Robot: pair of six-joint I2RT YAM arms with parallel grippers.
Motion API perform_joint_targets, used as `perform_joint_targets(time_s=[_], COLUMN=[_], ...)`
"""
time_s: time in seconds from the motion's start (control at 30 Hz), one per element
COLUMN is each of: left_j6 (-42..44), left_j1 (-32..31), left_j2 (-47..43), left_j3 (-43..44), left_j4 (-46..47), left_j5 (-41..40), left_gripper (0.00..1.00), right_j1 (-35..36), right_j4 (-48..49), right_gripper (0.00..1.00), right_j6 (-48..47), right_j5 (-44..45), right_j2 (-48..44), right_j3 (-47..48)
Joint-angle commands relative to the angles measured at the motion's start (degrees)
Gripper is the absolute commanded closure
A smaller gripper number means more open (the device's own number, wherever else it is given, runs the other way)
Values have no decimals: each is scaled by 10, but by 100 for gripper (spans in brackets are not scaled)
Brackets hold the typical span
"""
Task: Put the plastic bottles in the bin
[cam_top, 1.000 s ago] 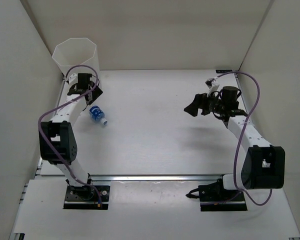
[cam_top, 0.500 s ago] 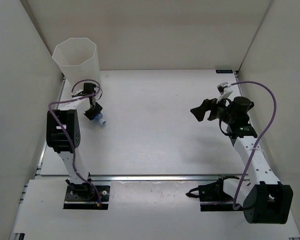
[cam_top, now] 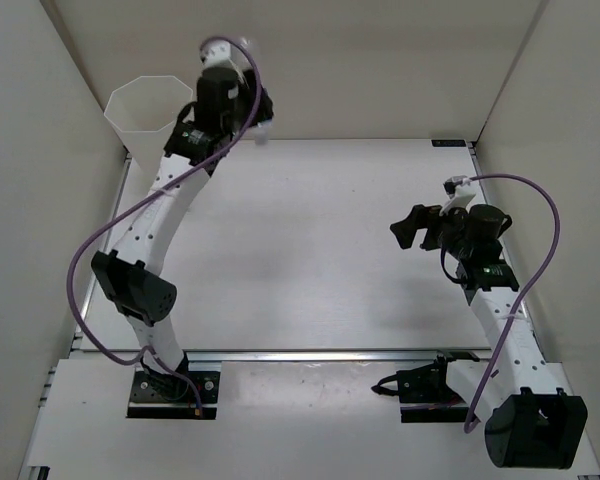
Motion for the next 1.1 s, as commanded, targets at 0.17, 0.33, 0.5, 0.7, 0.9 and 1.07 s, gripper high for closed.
perform_joint_targets(time_s=[0.17,0.33,0.5,0.7,0.9,1.07], left_j6=[20,118,133,132,80,27], left_j1=[156,171,185,178,148,93], left_j2=[22,67,129,95,-38,-256], left_j3=[71,13,53,55,20,-292], left_j4=[221,443,461,406,187,85], left_j5=[-249,-396,-416,-389,-212,-14], left_gripper=[61,62,27,1,1,1], right_j1=[3,-5,-10,1,-4,-17], right_j4=[-24,-31,-31,-57,-115,-225], right_gripper=[7,8,7,1,1,0], right_j6=[-23,-29,-15,-8,8,14], right_j5=[45,47,33,67,107,141], right_j2=[30,47,49,29,12,27], right_j3=[34,59,57,66,91,102])
